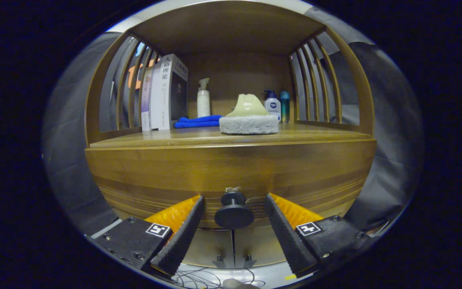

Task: Pull open the drawer, take out the items inside it, and place them on the countertop above the cabinet.

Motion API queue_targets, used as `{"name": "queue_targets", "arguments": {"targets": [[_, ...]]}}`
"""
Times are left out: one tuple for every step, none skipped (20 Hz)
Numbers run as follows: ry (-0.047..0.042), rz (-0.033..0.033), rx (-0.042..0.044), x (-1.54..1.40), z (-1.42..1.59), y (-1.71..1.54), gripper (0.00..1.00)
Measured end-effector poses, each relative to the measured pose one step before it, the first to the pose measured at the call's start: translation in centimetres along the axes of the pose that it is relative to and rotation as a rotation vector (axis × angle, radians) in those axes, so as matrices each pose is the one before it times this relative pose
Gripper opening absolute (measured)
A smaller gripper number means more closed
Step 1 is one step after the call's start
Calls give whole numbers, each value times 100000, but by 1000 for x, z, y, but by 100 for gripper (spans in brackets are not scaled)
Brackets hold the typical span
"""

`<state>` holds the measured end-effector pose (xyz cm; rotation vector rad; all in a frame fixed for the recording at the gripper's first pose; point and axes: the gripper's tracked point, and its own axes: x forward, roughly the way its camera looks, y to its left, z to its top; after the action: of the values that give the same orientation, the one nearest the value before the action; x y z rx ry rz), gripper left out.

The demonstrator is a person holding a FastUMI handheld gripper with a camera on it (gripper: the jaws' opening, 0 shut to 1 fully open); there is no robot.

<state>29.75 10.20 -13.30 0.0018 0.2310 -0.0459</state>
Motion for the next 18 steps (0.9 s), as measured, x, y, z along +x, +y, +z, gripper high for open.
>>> {"name": "queue_targets", "arguments": {"targets": [[600, 425, 282, -138, 12, 82, 100], [96, 292, 563, -256, 255, -59, 100], [-277, -185, 553, -220, 305, -287, 100], [-728, 863, 204, -690, 517, -143, 100], [-876, 1108, -106, -1024, 416, -184, 100], [-1251, 1539, -474, -1350, 520, -274, 100], [-1319, 922, -1038, -1574, 458, -554, 100], [-590, 469, -1234, -1679, 233, -785, 100], [-403, 747, -1376, -2030, 112, -784, 100], [-143, 172, -1152, -2026, 142, -919, 100], [-1391, -355, -448, -2575, 690, -1076, 100], [-2088, -1987, 815, -2108, 744, -1361, 100], [-3635, -1249, 2058, -2158, 879, -1329, 100], [-3417, -1072, 2590, -2072, 1126, -944, 100], [-2115, -891, 1298, -1841, 432, -795, 100], [162, -716, -789, -1884, -120, -845, 99], [-501, -528, -754, -1677, -120, -615, 99], [-499, -776, -418, -896, -334, -640, 99]]}}
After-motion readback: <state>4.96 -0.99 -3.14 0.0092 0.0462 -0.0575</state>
